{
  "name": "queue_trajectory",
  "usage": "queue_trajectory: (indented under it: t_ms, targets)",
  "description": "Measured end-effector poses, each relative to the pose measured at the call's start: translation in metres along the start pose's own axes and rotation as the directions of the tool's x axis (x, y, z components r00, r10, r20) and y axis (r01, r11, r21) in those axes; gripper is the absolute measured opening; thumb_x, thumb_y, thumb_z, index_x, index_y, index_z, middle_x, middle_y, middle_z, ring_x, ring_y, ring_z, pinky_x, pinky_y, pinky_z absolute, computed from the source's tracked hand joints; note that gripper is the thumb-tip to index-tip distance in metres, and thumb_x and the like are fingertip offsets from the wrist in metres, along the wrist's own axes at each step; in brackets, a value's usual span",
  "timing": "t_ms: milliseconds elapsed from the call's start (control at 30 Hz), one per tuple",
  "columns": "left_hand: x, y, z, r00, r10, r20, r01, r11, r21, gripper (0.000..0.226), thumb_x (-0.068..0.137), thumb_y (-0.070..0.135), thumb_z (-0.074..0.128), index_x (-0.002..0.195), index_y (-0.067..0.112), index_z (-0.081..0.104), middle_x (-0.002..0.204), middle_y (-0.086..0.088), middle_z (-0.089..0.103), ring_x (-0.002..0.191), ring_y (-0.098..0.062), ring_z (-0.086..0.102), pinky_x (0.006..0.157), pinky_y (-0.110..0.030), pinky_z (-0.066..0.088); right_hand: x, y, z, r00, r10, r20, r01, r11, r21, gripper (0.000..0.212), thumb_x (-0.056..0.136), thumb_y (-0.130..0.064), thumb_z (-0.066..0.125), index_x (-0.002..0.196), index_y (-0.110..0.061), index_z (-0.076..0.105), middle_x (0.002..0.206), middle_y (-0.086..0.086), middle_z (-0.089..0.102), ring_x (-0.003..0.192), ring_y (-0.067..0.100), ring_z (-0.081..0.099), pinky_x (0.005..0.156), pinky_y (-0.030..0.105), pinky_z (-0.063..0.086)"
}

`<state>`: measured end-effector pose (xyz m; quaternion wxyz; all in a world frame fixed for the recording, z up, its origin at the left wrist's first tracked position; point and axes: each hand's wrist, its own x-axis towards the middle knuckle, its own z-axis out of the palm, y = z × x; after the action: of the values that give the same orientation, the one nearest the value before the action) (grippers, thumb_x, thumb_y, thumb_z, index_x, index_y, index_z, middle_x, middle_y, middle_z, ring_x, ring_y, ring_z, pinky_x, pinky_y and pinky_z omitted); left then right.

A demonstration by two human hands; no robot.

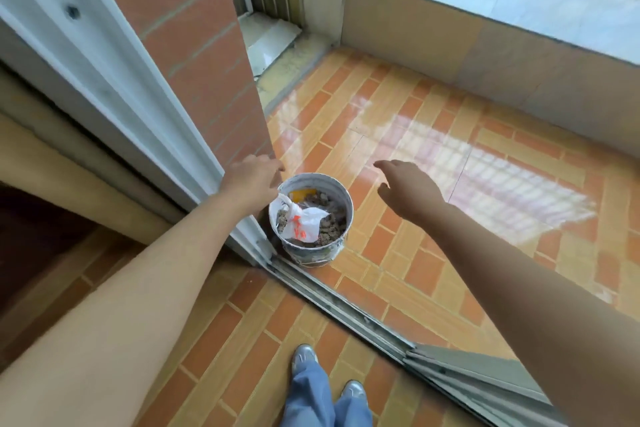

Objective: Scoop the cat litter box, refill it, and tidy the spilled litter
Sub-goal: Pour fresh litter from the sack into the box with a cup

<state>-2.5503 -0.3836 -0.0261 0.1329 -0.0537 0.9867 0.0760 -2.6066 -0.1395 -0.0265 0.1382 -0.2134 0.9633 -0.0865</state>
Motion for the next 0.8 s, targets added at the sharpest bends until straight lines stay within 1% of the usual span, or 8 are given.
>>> queue_trajectory:
  t_ms: [100, 200, 300, 367, 467, 533, 700, 800]
  targets:
    - [-0.034, 0.017, -0.024, 0.998, 0.046, -0.041, -0.036, 0.979, 0.202, 0.040, 0.093, 0.019, 0.042, 0.133, 0.018, 0.047, 0.131, -0.006, 0.051, 0.123, -0.026, 0.042, 0.101, -0.040, 0.032, -0.036, -0.010, -0.018, 0.998, -0.050, -0.031, 0.045, 0.988, -0.146, 0.048, 0.092, -0.015, 0.040, 0.140, -0.013, 0.035, 0.135, 0.008, 0.050, 0.122, 0.029, 0.043, 0.094, 0.040, 0.040]
    - [-0.063, 0.028, -0.036, 0.993, 0.077, -0.094, -0.044, 0.950, 0.310, 0.041, 0.094, 0.021, 0.041, 0.135, 0.019, 0.044, 0.131, -0.004, 0.050, 0.122, -0.025, 0.042, 0.102, -0.039, 0.032, -0.067, -0.019, -0.029, 0.994, -0.090, -0.064, 0.074, 0.974, -0.216, 0.043, 0.092, -0.014, 0.040, 0.135, -0.012, 0.040, 0.131, 0.007, 0.052, 0.120, 0.028, 0.044, 0.095, 0.039, 0.037]
    - [-0.090, 0.037, -0.040, 0.986, 0.078, -0.148, -0.028, 0.949, 0.314, 0.046, 0.094, 0.022, 0.041, 0.140, 0.020, 0.036, 0.128, -0.004, 0.051, 0.121, -0.025, 0.042, 0.100, -0.040, 0.032, -0.096, -0.023, -0.034, 0.987, -0.130, -0.092, 0.104, 0.964, -0.244, 0.040, 0.093, -0.019, 0.041, 0.132, -0.013, 0.042, 0.130, 0.005, 0.053, 0.120, 0.026, 0.045, 0.097, 0.038, 0.036]
    - [-0.106, 0.043, -0.042, 0.976, 0.075, -0.205, -0.009, 0.951, 0.308, 0.042, 0.095, 0.023, 0.041, 0.137, 0.020, 0.039, 0.128, -0.003, 0.050, 0.121, -0.024, 0.041, 0.099, -0.040, 0.030, -0.113, -0.023, -0.036, 0.983, -0.146, -0.113, 0.112, 0.959, -0.261, 0.042, 0.093, -0.023, 0.042, 0.134, -0.014, 0.041, 0.135, 0.004, 0.049, 0.124, 0.025, 0.042, 0.098, 0.038, 0.035]
    - [-0.126, 0.047, -0.042, 0.961, 0.077, -0.265, -0.004, 0.964, 0.267, 0.038, 0.095, 0.024, 0.041, 0.133, 0.019, 0.044, 0.130, -0.002, 0.049, 0.122, -0.023, 0.041, 0.098, -0.038, 0.030, -0.138, -0.019, -0.041, 0.984, -0.114, -0.135, 0.076, 0.964, -0.254, 0.046, 0.094, -0.029, 0.043, 0.137, -0.015, 0.037, 0.146, 0.005, 0.037, 0.133, 0.026, 0.034, 0.103, 0.040, 0.032]
    - [-0.136, 0.047, -0.041, 0.952, 0.078, -0.296, -0.008, 0.973, 0.230, 0.039, 0.094, 0.025, 0.042, 0.132, 0.019, 0.045, 0.131, -0.002, 0.048, 0.122, -0.022, 0.041, 0.097, -0.036, 0.032, -0.154, -0.018, -0.046, 0.983, -0.087, -0.159, 0.044, 0.966, -0.256, 0.048, 0.093, -0.033, 0.043, 0.137, -0.016, 0.037, 0.145, 0.004, 0.037, 0.134, 0.025, 0.032, 0.104, 0.040, 0.031]
    - [-0.151, 0.040, -0.036, 0.949, 0.157, -0.272, -0.075, 0.954, 0.292, 0.044, 0.094, 0.034, 0.043, 0.136, 0.020, 0.043, 0.140, -0.004, 0.042, 0.128, -0.022, 0.037, 0.103, -0.037, 0.029, -0.189, -0.023, -0.050, 0.979, -0.043, -0.200, -0.010, 0.966, -0.259, 0.050, 0.094, -0.038, 0.042, 0.139, -0.016, 0.036, 0.141, 0.002, 0.042, 0.134, 0.023, 0.032, 0.104, 0.037, 0.031]
    - [-0.156, 0.032, -0.035, 0.947, 0.224, -0.232, -0.141, 0.934, 0.328, 0.045, 0.094, 0.037, 0.042, 0.136, 0.021, 0.041, 0.145, -0.004, 0.036, 0.133, -0.023, 0.031, 0.107, -0.039, 0.024, -0.209, -0.034, -0.047, 0.974, 0.027, -0.226, -0.080, 0.970, -0.228, 0.050, 0.094, -0.037, 0.042, 0.140, -0.017, 0.035, 0.141, 0.001, 0.043, 0.134, 0.023, 0.031, 0.104, 0.036, 0.031]
